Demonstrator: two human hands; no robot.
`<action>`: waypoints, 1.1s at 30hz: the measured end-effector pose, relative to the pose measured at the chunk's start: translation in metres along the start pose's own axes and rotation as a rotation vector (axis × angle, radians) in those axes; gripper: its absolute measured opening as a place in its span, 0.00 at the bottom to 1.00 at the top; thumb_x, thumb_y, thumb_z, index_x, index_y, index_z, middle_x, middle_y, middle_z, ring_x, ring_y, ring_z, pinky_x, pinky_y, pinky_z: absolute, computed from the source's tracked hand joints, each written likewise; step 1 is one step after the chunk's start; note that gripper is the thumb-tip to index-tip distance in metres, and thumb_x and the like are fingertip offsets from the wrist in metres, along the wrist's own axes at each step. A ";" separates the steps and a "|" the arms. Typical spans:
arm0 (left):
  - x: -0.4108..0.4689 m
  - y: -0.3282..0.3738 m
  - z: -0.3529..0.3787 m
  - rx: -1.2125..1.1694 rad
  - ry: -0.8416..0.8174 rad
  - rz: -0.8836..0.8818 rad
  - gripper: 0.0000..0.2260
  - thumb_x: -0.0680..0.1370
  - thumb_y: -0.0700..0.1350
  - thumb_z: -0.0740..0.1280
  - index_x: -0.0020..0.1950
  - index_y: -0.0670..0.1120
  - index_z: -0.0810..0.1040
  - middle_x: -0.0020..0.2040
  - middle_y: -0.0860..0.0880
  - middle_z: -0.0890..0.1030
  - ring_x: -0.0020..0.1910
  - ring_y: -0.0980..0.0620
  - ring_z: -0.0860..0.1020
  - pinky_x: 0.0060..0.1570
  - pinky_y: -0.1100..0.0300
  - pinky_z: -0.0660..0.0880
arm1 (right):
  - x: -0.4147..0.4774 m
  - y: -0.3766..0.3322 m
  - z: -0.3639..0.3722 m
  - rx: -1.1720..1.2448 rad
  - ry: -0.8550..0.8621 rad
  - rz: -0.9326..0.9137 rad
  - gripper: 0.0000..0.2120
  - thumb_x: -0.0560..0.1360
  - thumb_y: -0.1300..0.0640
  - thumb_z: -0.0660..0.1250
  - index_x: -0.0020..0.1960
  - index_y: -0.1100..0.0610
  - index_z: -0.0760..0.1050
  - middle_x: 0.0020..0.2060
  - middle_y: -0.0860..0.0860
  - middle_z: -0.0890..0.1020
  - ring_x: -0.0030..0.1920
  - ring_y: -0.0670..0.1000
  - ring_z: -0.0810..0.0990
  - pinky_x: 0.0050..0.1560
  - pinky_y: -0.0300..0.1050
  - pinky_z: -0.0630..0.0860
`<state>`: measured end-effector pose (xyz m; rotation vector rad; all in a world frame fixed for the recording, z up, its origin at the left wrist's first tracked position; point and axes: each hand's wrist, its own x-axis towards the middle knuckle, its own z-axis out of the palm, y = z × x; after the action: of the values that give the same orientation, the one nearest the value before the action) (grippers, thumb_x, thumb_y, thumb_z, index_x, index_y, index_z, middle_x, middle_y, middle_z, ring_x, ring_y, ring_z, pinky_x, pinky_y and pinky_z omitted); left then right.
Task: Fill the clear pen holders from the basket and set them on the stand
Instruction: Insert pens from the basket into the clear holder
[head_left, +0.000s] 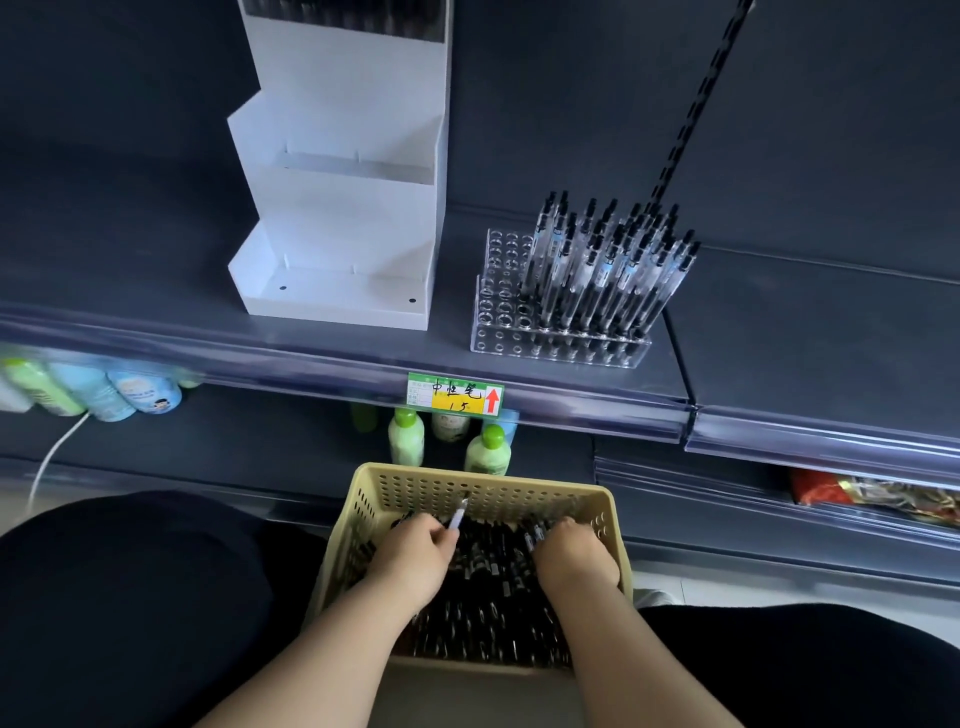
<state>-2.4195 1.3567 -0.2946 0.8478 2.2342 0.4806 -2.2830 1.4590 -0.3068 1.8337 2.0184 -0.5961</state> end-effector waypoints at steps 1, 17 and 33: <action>-0.003 0.000 -0.002 -0.050 0.013 0.041 0.09 0.79 0.52 0.61 0.44 0.49 0.75 0.41 0.52 0.80 0.40 0.51 0.77 0.38 0.60 0.71 | -0.002 0.000 -0.002 0.022 -0.005 -0.003 0.17 0.77 0.60 0.57 0.65 0.57 0.69 0.61 0.54 0.76 0.59 0.56 0.77 0.52 0.49 0.74; -0.065 0.047 -0.056 -0.413 0.264 0.427 0.04 0.76 0.46 0.67 0.48 0.55 0.75 0.44 0.60 0.80 0.43 0.68 0.77 0.34 0.77 0.68 | -0.095 -0.006 -0.093 0.646 0.283 -0.450 0.04 0.76 0.56 0.59 0.50 0.54 0.68 0.37 0.51 0.80 0.35 0.52 0.79 0.37 0.48 0.77; -0.004 0.168 -0.168 -0.633 0.485 0.870 0.10 0.74 0.42 0.70 0.45 0.59 0.77 0.40 0.61 0.82 0.41 0.65 0.79 0.42 0.76 0.72 | -0.085 -0.048 -0.278 0.849 0.856 -0.868 0.07 0.71 0.51 0.72 0.42 0.43 0.74 0.34 0.44 0.81 0.37 0.44 0.81 0.44 0.42 0.78</action>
<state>-2.4643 1.4593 -0.0846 1.4071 1.7751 1.8399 -2.3152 1.5291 -0.0224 1.6315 3.6300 -1.1689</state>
